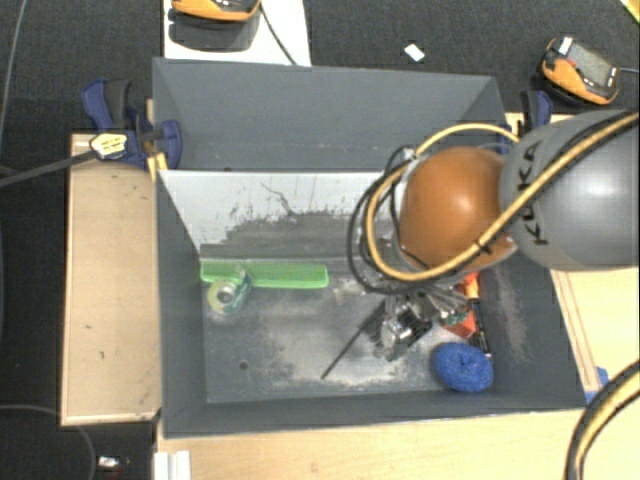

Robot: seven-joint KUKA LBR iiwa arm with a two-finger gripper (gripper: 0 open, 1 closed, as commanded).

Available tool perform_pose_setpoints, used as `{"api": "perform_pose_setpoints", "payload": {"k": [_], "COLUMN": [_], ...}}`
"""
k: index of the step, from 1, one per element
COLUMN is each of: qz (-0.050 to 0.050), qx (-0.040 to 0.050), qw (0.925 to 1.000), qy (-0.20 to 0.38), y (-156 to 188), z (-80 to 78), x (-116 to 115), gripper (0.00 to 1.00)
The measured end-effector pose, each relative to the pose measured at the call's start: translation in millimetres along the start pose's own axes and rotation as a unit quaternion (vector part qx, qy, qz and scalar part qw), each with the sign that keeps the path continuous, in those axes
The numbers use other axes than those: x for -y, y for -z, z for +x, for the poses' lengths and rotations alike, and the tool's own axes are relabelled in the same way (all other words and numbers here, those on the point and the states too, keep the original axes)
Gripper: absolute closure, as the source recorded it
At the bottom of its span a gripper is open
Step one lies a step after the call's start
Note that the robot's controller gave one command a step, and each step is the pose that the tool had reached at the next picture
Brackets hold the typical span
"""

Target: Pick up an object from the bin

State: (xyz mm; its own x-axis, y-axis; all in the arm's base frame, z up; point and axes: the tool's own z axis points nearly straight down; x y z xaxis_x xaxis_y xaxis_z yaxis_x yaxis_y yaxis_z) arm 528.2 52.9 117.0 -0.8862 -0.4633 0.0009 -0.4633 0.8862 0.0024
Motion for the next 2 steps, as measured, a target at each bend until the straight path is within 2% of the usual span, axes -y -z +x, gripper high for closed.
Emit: {"api": "perform_pose_setpoints", "payload": {"k": [1,2], "qz": [0.002,0.003], "qx": [0.0051,0.0039], "qw": [0.9999,0.9935], "qy": [-0.014,0.113], "y": [-2,-31], "z": [-10.9,6.4], "x": [-3,51], "gripper": [0.0,0.0]}}
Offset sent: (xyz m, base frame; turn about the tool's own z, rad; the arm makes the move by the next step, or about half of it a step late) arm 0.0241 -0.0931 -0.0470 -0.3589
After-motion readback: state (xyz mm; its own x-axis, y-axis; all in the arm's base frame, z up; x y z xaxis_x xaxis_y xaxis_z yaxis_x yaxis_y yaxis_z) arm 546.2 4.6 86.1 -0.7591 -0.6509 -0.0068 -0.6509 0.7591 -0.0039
